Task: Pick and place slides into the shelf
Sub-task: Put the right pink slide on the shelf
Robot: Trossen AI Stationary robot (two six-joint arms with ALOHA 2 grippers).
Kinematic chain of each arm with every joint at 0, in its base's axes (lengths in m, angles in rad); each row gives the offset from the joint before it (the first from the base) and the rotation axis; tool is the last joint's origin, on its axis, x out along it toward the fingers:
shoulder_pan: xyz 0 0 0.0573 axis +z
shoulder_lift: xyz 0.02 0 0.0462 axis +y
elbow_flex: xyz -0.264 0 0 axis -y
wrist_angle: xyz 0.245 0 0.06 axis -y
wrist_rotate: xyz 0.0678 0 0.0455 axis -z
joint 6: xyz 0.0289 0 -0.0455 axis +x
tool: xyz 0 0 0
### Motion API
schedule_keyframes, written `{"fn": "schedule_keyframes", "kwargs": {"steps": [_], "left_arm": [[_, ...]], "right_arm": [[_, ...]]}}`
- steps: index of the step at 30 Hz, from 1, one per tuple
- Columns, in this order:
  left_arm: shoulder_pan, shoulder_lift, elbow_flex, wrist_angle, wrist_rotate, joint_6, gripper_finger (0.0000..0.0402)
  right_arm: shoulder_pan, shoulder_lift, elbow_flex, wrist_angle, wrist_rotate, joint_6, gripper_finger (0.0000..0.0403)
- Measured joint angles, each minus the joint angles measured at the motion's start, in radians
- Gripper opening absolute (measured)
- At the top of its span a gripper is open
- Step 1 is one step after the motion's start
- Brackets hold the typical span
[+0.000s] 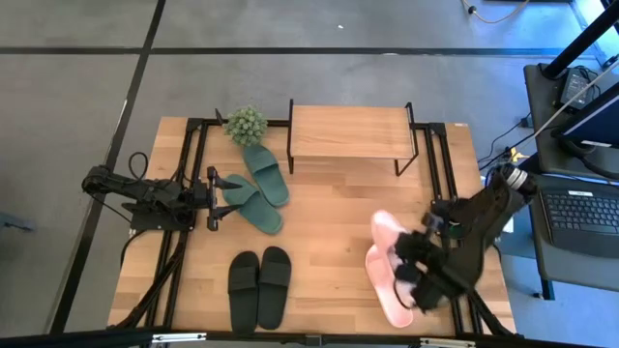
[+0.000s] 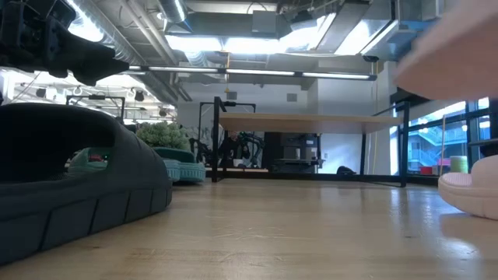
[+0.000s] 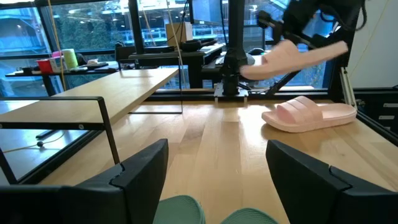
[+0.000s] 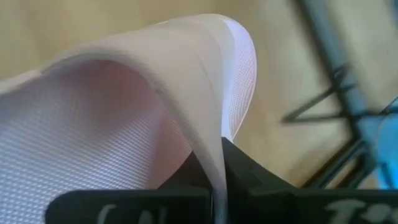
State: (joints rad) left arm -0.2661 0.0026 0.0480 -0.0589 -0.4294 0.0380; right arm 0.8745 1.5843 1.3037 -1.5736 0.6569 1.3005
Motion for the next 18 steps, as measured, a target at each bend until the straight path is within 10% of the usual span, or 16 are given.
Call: {"fn": "schedule_keyframes", "kwargs": {"steps": [18], "left_arm": [[0.000, 0.000, 0.000, 0.000, 0.000, 0.001, 0.0263]], "right_arm": [[-0.806, -0.114, 0.255, 0.183, 0.300, -1.141, 0.0012]]}}
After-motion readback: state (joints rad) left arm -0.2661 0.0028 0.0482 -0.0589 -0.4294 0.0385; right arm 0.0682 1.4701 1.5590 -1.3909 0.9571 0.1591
